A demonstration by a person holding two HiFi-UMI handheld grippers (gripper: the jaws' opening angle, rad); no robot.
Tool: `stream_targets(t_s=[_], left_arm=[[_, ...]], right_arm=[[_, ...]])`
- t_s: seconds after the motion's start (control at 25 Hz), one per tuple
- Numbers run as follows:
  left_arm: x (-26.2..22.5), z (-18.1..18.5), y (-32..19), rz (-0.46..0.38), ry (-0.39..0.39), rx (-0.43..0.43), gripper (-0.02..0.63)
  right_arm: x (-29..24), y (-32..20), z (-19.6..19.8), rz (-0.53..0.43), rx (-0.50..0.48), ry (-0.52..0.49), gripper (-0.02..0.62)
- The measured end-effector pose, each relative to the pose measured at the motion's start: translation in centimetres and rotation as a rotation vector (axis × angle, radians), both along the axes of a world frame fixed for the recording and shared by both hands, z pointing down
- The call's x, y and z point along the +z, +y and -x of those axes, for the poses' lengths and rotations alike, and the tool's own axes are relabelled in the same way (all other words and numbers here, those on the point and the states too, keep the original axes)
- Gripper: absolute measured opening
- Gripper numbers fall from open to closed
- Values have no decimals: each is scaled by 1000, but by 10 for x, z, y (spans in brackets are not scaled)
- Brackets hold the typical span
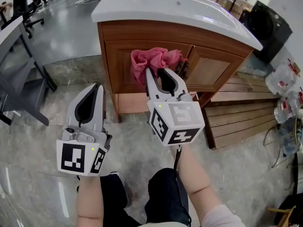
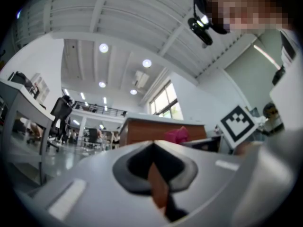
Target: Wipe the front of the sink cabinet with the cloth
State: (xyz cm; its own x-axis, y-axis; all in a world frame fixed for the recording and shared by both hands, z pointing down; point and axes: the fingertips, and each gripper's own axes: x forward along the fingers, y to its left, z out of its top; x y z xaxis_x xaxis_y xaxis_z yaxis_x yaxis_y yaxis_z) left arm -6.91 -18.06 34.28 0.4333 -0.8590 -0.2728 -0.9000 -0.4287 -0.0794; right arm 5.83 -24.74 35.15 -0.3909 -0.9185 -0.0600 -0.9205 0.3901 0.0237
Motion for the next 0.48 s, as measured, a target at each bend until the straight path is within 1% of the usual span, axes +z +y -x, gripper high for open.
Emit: stream_targets(t_s=[0.12, 0.36, 0.48], left_arm=[[4, -2, -1, -3, -13, 0, 6], [5, -9, 5, -23, -35, 33, 6], [3, -9, 4, -31, -26, 40, 6]], right_arm=[[-7, -4, 12, -17, -8, 13, 87], [-24, -15, 45, -38, -33, 38, 88], [-28, -24, 61, -34, -40, 53, 89]])
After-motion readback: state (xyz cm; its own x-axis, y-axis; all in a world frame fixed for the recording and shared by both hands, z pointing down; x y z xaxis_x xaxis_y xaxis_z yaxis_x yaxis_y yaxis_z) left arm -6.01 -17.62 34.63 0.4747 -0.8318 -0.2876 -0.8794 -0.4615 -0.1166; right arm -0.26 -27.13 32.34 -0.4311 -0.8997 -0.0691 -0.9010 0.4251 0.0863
